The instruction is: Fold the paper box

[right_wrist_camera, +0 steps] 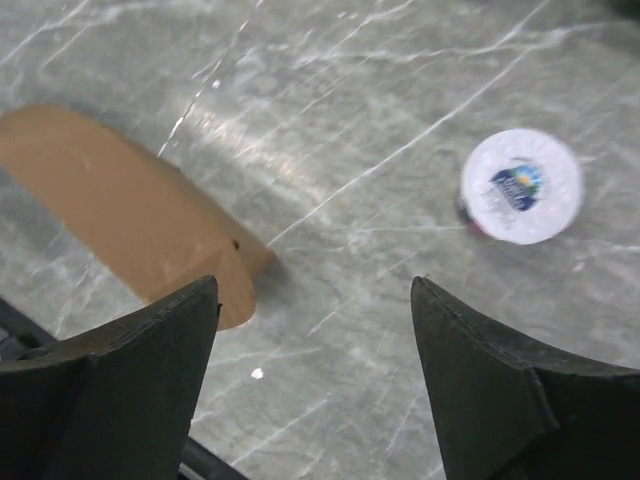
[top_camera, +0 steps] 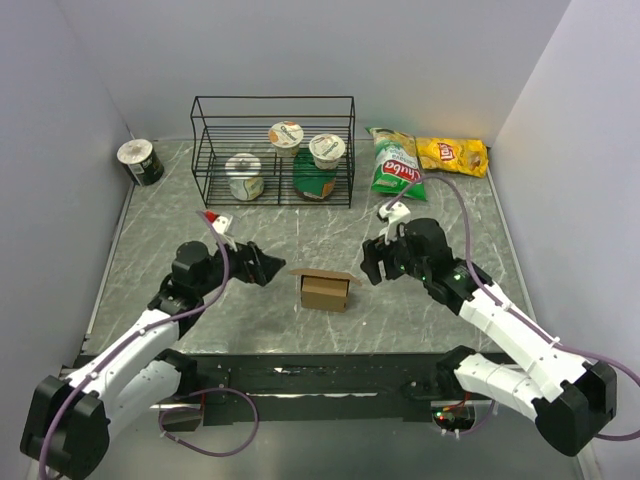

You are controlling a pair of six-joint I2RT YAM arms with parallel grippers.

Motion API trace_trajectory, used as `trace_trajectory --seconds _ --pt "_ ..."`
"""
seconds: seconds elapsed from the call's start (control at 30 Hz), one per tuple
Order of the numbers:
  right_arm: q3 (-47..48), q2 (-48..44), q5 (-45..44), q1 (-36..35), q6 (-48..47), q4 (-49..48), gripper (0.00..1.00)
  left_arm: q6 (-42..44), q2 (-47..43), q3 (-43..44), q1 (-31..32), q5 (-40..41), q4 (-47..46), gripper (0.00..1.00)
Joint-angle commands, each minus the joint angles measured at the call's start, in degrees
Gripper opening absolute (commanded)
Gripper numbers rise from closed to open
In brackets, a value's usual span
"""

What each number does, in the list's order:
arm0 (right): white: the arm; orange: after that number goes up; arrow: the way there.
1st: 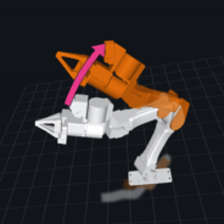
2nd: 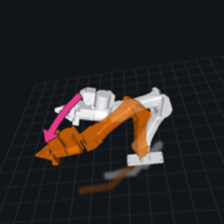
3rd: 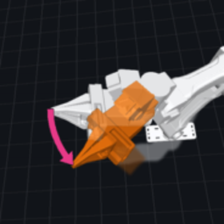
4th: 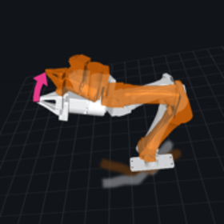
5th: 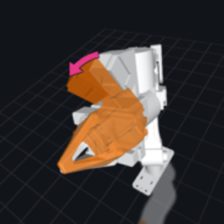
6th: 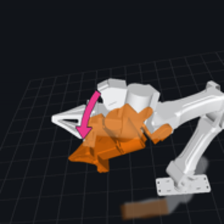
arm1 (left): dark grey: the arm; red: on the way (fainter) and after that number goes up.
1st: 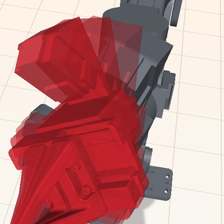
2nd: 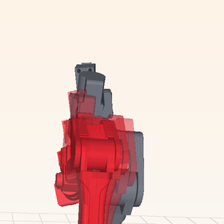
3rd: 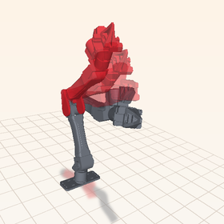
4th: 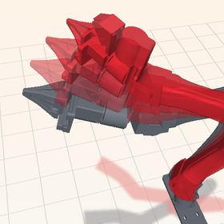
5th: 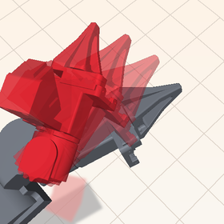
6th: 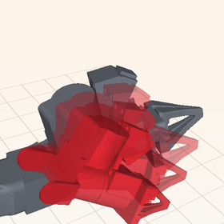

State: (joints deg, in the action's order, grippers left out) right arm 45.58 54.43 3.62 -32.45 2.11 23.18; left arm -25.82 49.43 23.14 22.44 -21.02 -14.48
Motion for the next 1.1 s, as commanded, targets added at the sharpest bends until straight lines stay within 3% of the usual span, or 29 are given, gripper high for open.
trace_trajectory --seconds 0.0,0.27,0.53,0.73,0.83,1.07 --pt "-1.6 -0.9 6.7 0.0 0.4 -3.3 0.79 5.6 2.3 -0.5 2.6 -4.5 -6.3 0.98" --pt "-5.0 -3.0 9.9 -4.4 -1.6 -6.6 0.77 10.1 4.6 -0.5 9.8 0.4 -3.4 0.95" --pt "-5.1 1.0 5.0 -9.4 -3.1 -6.7 0.78 8.9 1.5 -2.9 9.9 0.9 -6.0 0.97" --pt "-4.1 3.7 1.4 -10.4 -2.6 -6.1 0.73 11.4 7.2 -0.3 10.5 1.8 -5.0 0.83" --pt "-3.6 4.2 0.3 -10.6 -2.3 -5.4 0.65 12.6 8.2 0.6 10.9 3.1 -4.8 0.77" --pt "-3.2 4.9 -1.6 -11.0 -2.2 -4.3 0.58 13.7 8.8 1.7 13.4 7.1 -5.5 0.69"
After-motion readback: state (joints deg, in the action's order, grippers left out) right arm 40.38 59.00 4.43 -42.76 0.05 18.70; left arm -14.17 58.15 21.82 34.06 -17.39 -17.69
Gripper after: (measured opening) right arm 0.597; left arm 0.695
